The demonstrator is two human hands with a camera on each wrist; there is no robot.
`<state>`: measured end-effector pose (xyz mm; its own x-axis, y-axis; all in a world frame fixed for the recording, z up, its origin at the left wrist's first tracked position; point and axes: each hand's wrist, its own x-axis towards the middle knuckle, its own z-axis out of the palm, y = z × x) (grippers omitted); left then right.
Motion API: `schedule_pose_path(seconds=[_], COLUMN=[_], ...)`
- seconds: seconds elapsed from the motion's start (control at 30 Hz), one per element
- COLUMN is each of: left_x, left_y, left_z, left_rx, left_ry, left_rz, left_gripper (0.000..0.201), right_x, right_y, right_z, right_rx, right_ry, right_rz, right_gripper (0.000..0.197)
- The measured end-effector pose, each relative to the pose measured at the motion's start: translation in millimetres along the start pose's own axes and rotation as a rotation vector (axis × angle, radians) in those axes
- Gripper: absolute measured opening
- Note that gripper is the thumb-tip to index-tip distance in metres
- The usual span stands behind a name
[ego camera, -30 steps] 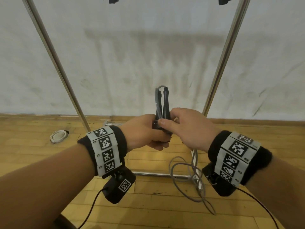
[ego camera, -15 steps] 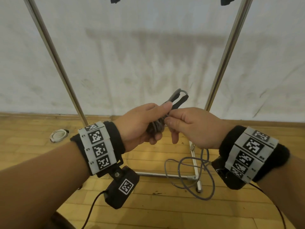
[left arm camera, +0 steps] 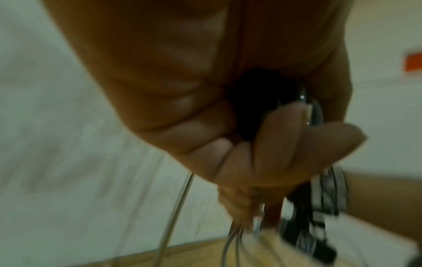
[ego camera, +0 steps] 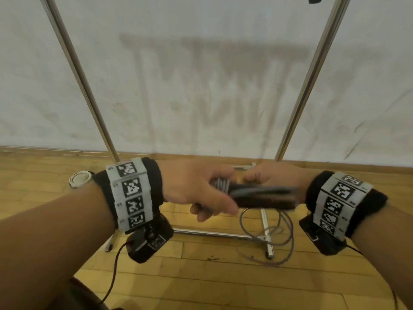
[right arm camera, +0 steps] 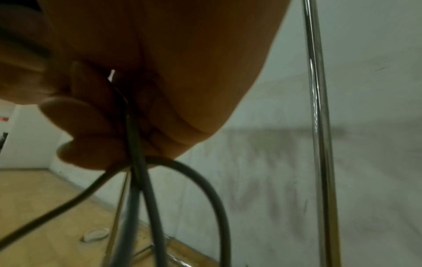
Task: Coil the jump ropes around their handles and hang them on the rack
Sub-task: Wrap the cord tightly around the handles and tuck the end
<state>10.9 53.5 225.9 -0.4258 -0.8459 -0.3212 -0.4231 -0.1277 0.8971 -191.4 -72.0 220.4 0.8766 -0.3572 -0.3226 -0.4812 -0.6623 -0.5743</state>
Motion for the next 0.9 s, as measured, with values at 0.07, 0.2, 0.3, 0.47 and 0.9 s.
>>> schedule_pose_path(seconds=[0.07, 0.2, 0.3, 0.47, 0.9], left_x=[6, 22, 28, 22, -3], left_y=[-1, -7, -16, -30, -20], left_z=[8, 23, 17, -21, -46], left_rx=[0.478, 0.875, 0.946, 0.086, -0.654], left_ry=[-0.005, 0.16, 0.318, 0.734, 0.519], left_rz=[-0.22, -0.407, -0.424, -0.396, 0.09], left_gripper=[0.034, 0.068, 0.057, 0.013, 0.034], right_x=[4, 7, 7, 6, 30], right_y=[-6, -25, -42, -50, 25], right_z=[-1, 0, 5, 19, 52], right_rx=[-0.154, -0.398, -0.509, -0.27, 0.143], right_ry=[-0.012, 0.027, 0.083, 0.173, 0.032], right_rz=[0.042, 0.004, -0.028, 0.009, 0.157], right_gripper=[0.018, 0.025, 0.028, 0.025, 0.045])
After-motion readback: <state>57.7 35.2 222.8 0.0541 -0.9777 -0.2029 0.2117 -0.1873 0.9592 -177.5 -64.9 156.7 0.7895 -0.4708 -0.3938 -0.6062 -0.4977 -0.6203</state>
